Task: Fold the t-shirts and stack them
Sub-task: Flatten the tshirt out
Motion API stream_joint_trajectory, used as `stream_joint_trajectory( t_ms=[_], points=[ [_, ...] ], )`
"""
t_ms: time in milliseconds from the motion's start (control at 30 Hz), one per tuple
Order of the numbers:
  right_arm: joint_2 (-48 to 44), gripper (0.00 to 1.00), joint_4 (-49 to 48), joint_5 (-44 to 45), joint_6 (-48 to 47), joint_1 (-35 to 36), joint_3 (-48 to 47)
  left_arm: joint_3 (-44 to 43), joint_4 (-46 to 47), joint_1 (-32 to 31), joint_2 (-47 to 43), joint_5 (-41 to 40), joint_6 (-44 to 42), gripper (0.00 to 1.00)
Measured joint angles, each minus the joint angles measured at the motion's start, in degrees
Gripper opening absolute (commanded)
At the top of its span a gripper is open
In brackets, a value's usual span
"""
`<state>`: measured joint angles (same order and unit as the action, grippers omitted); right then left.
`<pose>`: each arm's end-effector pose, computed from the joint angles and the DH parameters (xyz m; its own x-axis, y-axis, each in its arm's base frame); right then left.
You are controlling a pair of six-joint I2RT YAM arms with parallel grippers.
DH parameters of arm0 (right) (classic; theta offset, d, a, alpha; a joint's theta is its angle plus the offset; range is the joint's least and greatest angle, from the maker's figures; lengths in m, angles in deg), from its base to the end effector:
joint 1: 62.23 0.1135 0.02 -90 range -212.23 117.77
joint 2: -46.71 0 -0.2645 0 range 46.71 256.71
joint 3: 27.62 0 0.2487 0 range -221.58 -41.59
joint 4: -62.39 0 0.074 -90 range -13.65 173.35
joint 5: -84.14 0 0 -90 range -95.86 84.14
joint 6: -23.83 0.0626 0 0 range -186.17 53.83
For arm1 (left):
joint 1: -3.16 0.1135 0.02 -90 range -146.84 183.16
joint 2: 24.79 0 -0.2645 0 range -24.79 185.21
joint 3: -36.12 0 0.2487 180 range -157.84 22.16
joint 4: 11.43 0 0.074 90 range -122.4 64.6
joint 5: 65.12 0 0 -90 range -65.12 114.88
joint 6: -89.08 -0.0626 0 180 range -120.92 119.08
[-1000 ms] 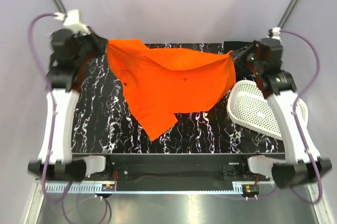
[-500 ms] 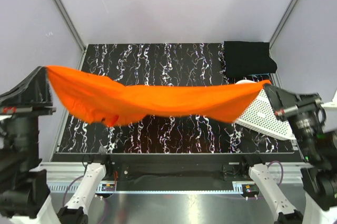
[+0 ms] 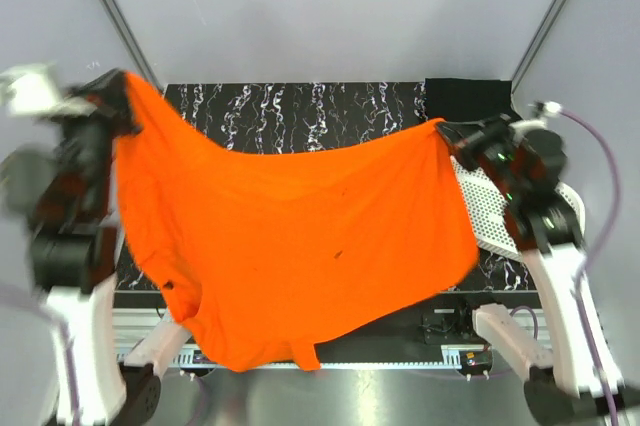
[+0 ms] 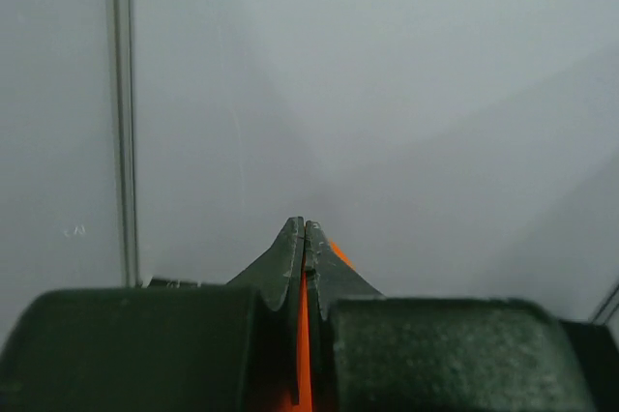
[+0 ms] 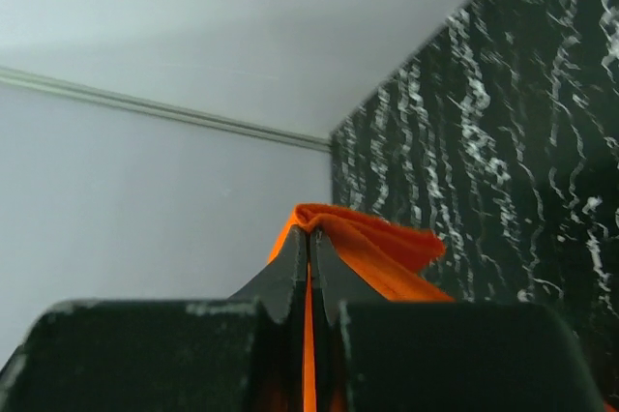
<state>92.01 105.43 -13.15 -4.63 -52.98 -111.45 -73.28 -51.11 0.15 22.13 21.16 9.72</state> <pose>0.1608 0.0342 0.4457 -0.2869 0.8368 -0.4663 -0.0672 0.4680 0.8812 0.0802 -0.0001 0.5801 0.3817 -0.2046 -0.9014 0.0642 0.9787 -0.1949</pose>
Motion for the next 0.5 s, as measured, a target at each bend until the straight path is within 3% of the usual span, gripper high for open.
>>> stream_joint_trajectory(
  t_ms=[267, 500],
  points=[
    [22.88, 0.0, -19.04, -3.69, 1.31, 0.7, 18.21, 24.04, 10.6, 0.52, 23.1, -0.57, -6.67, 0.0],
    [44.3, 0.01, -31.78, -5.07, 0.79, 2.32, 15.39, 24.94, 14.25, 4.46, 44.59, 3.82, -7.21, 0.0]
  ],
)
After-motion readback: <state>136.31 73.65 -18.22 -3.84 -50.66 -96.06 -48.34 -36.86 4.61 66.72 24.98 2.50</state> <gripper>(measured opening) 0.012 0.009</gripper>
